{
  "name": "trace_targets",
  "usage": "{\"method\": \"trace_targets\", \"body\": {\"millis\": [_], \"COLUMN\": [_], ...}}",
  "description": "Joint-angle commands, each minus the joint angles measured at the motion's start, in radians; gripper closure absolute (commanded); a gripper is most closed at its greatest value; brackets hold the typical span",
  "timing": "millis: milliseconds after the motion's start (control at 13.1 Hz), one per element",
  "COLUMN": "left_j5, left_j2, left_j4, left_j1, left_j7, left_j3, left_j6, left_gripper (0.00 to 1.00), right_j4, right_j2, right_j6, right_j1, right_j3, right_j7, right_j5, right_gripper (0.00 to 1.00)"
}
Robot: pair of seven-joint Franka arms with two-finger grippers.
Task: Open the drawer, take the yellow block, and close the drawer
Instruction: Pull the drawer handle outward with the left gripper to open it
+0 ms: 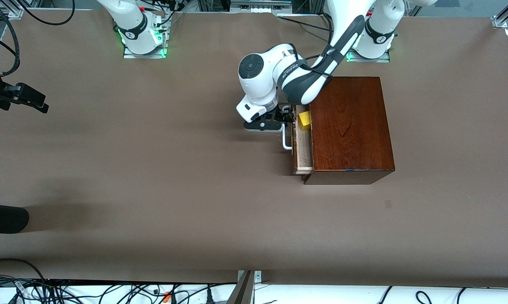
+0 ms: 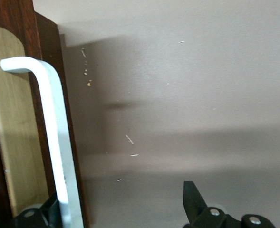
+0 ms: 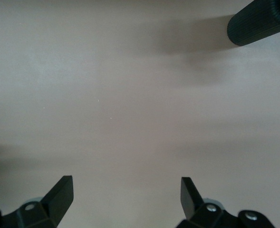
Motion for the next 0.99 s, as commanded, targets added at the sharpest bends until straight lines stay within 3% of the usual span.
{"method": "trace_targets", "body": {"millis": [0,917], "left_j5": [-0.043,-0.125], "left_j2": [0.082,0.094], "left_j4": [0.09,0.165], "left_j1": [-0.04,-0.044], "left_j7": [0.01,0.009], "left_j3": [-0.005,-0.005], "left_j6": [0.096,0.096], "left_gripper": [0.0,0.0], "right_j4": [0.008,0.008], "right_j2": [-0.003,-0.004], "right_j6": [-0.014,-0.014], "right_j1": [0.003,0.003], "right_j3": [-0.004,-0.001], "right_j7": [0.006,0.002], "right_j5": [0.012,0.011], "right_gripper": [0.0,0.0]}}
